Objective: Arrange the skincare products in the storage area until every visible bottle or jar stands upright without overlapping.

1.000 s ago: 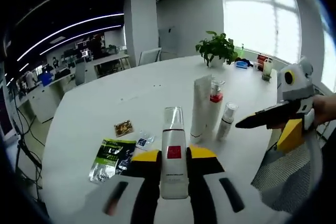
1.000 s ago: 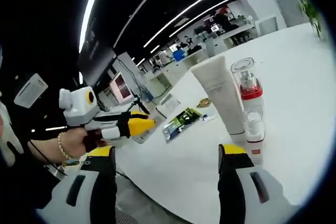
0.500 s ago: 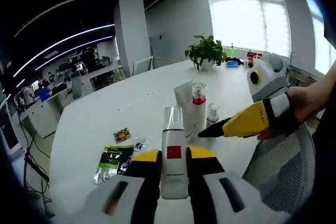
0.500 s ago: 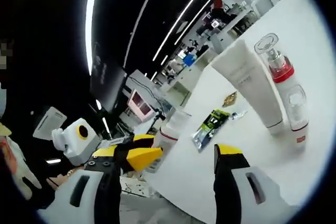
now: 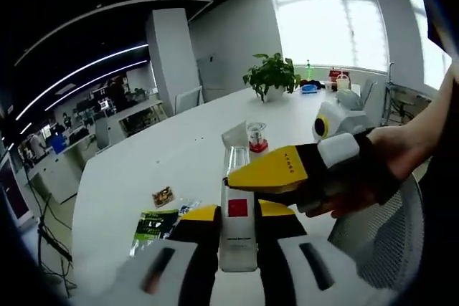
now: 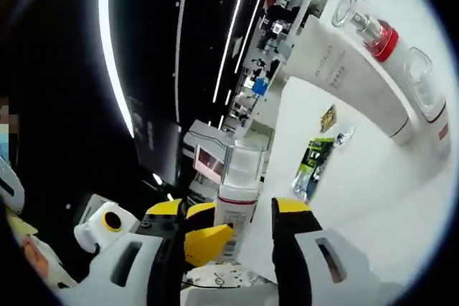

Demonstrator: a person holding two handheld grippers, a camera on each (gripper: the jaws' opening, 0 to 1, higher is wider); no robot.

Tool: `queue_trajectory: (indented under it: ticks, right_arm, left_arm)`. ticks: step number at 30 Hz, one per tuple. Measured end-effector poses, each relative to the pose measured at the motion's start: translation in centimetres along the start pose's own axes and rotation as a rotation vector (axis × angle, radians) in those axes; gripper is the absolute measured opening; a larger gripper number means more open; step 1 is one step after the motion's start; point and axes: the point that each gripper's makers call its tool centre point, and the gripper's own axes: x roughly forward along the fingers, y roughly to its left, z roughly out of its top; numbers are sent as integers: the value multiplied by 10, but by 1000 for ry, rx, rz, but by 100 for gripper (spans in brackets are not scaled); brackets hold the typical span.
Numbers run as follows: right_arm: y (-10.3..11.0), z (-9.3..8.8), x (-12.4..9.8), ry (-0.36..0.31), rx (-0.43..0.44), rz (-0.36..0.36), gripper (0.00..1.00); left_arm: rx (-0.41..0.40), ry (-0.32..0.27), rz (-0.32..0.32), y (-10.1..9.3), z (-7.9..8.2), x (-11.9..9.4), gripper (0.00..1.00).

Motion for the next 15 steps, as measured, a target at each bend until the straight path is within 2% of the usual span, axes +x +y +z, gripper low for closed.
queue_trajectory:
  ticks: [7,15]
  right_arm:
    - [0,0,1,-1,20,5,33]
    - [-6,-1,-1,-9,58,-13,26]
  left_arm:
    - [-5,-4,-2,-2,1,1,18]
    - [-4,5,-13,-5,-2,3,18]
